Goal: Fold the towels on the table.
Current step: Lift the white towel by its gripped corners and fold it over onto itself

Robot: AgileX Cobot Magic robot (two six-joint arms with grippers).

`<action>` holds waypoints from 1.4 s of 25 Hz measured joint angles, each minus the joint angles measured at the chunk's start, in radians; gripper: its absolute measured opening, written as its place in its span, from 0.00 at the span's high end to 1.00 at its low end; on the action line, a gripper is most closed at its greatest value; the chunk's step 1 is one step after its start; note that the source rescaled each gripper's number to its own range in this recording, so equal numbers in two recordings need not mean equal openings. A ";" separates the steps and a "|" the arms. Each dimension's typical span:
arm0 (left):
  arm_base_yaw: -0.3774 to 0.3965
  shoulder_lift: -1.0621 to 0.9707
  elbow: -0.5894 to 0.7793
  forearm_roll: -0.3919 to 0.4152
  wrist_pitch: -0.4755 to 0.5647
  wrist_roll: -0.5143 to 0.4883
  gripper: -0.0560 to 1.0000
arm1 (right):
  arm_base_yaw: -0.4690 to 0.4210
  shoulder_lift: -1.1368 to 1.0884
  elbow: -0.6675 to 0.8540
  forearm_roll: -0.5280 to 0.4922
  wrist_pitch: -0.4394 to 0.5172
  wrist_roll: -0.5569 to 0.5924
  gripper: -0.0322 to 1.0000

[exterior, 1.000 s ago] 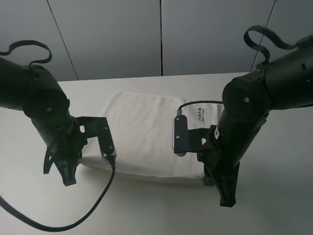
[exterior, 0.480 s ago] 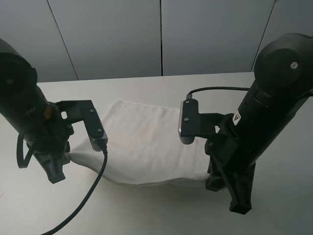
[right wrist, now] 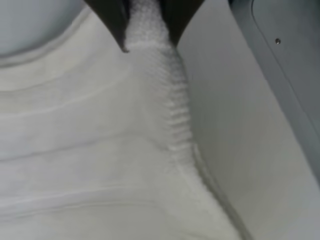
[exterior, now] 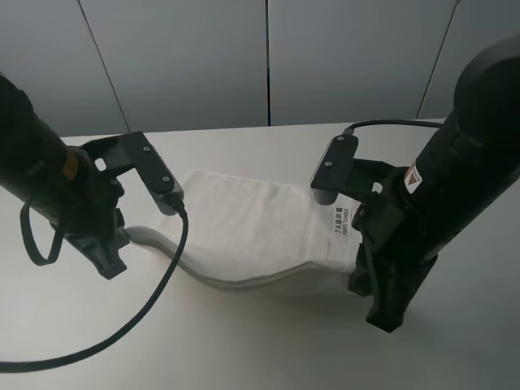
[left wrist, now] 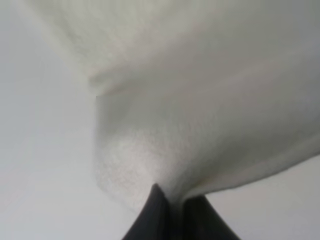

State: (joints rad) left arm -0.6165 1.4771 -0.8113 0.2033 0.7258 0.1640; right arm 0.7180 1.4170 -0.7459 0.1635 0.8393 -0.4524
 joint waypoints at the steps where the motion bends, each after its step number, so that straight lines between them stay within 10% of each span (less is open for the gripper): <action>1: 0.000 -0.002 0.000 0.013 -0.016 -0.024 0.95 | 0.000 0.000 -0.001 -0.026 -0.012 0.048 0.97; 20: 0.000 0.055 0.000 0.399 -0.275 -0.477 0.95 | 0.000 0.109 -0.004 -0.480 -0.258 0.594 0.97; 35: 0.000 0.186 0.000 1.073 -0.334 -1.136 0.95 | 0.000 0.265 -0.004 -1.048 -0.386 1.267 0.97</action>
State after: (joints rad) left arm -0.6165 1.6636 -0.8113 1.2762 0.3913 -0.9722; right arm 0.7180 1.6818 -0.7497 -0.8846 0.4537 0.8141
